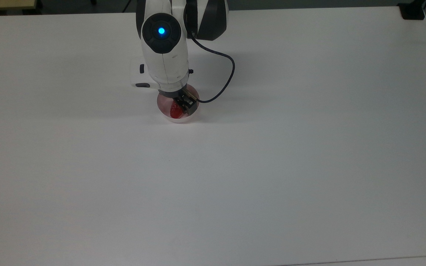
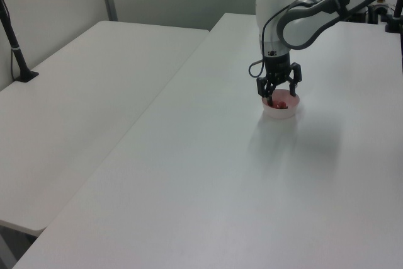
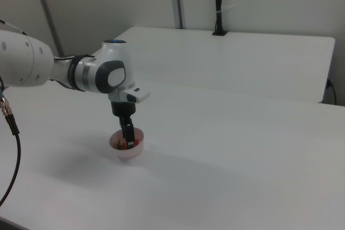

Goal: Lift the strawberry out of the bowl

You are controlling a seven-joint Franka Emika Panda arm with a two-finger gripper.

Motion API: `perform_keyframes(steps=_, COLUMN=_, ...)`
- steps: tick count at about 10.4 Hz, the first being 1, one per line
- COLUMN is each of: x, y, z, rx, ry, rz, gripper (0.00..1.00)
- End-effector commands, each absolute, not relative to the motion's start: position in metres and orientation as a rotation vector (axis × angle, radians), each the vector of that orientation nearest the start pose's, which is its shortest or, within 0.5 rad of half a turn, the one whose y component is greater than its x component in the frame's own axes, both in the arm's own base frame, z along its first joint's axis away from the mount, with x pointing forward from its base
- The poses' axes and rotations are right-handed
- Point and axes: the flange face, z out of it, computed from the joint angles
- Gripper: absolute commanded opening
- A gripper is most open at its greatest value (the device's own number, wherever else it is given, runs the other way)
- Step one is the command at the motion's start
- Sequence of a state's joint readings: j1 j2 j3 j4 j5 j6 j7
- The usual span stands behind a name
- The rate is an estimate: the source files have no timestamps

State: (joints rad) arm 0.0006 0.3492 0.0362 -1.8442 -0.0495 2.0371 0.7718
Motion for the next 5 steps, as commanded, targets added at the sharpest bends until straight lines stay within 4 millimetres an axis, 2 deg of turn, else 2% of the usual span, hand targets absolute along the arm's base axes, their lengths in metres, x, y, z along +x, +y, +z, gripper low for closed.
perform_keyframes(steps=1, x=0.6007, y=0.0238, z=0.3157, rx=-3.029, ry=1.13, rz=0.26, gripper=0.87)
perform_keyframes(steps=2, x=0.6005, y=0.0248, z=0.3133, rx=-3.032, ry=1.123, rz=0.263, gripper=0.78)
perform_keyframes(steps=5, x=0.6038, y=0.0232, z=0.3146, rx=-3.028, ry=1.113, rz=0.229, gripper=0.33)
